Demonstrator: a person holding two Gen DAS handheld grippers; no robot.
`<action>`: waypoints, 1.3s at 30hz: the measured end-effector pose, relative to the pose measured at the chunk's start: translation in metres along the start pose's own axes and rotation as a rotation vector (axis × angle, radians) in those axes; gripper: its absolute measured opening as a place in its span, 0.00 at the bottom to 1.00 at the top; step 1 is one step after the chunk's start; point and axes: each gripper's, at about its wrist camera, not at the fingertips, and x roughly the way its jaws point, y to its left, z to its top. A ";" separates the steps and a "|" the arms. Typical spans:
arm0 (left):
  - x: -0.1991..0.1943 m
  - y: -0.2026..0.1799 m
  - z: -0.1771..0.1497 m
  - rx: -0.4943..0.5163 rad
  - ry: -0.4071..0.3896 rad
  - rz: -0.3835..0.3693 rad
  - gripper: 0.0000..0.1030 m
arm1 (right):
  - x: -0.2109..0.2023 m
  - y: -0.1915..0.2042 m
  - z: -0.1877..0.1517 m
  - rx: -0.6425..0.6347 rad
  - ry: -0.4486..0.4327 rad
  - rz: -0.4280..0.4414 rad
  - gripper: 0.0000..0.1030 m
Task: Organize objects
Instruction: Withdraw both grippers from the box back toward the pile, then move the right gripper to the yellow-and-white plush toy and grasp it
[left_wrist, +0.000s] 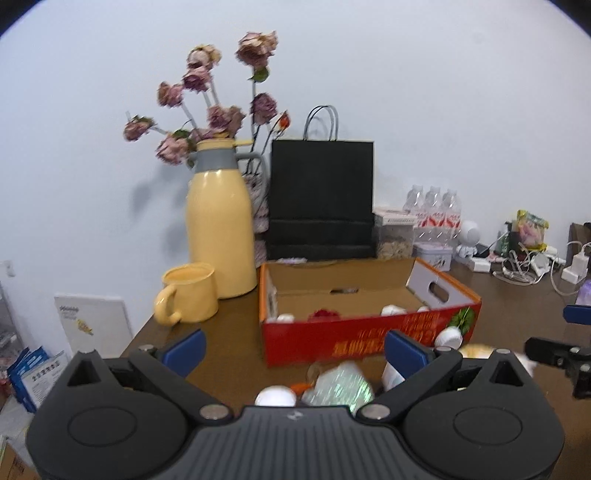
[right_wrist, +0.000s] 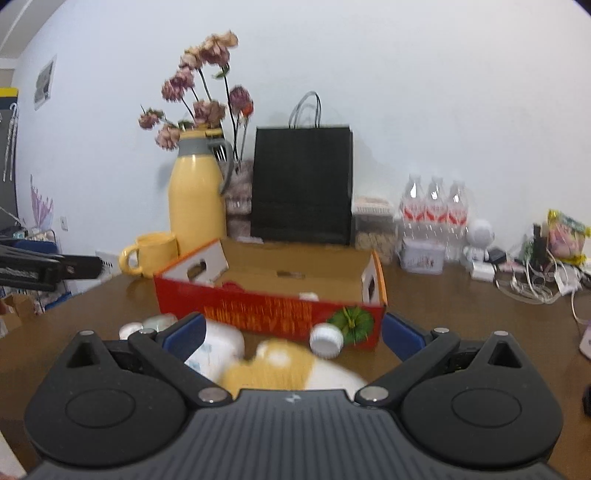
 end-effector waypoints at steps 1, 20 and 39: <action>-0.003 0.003 -0.006 -0.005 0.011 0.005 1.00 | -0.002 -0.001 -0.005 0.006 0.008 -0.005 1.00; -0.021 0.050 -0.092 -0.105 0.191 0.079 0.99 | -0.025 0.004 -0.058 0.025 0.133 -0.015 1.00; 0.047 0.039 -0.084 -0.084 0.256 0.096 0.39 | 0.021 0.024 -0.033 0.096 0.124 0.026 1.00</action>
